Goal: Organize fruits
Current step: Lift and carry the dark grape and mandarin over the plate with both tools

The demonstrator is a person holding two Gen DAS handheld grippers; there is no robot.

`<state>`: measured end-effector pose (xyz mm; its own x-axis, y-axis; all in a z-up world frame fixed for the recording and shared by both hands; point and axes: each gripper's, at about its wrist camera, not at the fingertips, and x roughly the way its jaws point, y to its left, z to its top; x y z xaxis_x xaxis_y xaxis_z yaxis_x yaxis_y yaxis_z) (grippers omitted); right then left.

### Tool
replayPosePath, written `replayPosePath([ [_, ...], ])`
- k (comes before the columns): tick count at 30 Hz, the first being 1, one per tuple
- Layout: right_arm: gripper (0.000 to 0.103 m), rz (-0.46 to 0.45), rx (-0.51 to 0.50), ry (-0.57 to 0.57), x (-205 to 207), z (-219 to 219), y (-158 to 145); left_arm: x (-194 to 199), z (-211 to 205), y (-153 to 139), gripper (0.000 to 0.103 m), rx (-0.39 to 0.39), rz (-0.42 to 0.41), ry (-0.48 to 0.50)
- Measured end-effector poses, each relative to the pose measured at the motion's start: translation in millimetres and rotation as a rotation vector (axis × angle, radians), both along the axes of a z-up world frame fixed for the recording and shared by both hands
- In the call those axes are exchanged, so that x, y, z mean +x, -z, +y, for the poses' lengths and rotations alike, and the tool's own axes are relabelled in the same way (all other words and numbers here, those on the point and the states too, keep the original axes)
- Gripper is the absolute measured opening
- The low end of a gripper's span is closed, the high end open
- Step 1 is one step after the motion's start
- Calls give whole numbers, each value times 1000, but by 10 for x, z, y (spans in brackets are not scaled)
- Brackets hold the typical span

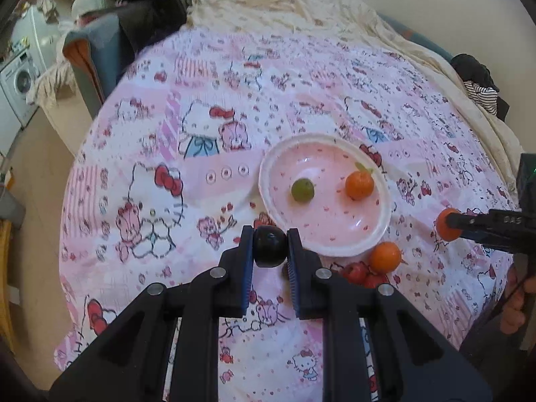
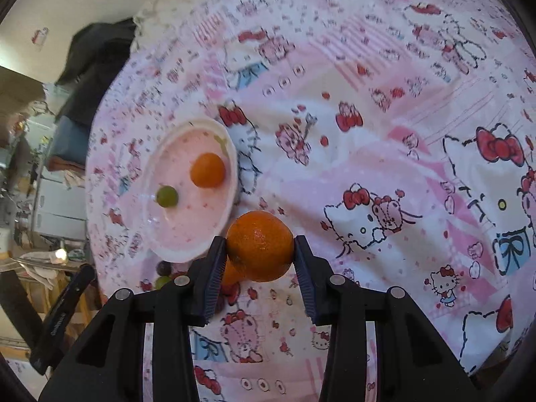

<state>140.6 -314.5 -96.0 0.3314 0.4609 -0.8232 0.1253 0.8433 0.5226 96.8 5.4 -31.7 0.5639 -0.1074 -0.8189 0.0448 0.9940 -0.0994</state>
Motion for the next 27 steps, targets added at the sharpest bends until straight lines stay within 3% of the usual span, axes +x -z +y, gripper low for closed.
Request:
replayPosePath([
  [10,42,-280,110,-44,-108,236,-755,-20,-3,-144,15,22,-79,1],
  [14,42,-354,151,-77,-105,295,-893,-3,20,-197,15,11,-91,-5],
  [22,42,-403,176,-141,159,431,-976,212,-3,-330,16,13,-111,17],
  [27,42,-364,198,-128,370,454,-857,453,-57,-308,16,35,-104,36],
])
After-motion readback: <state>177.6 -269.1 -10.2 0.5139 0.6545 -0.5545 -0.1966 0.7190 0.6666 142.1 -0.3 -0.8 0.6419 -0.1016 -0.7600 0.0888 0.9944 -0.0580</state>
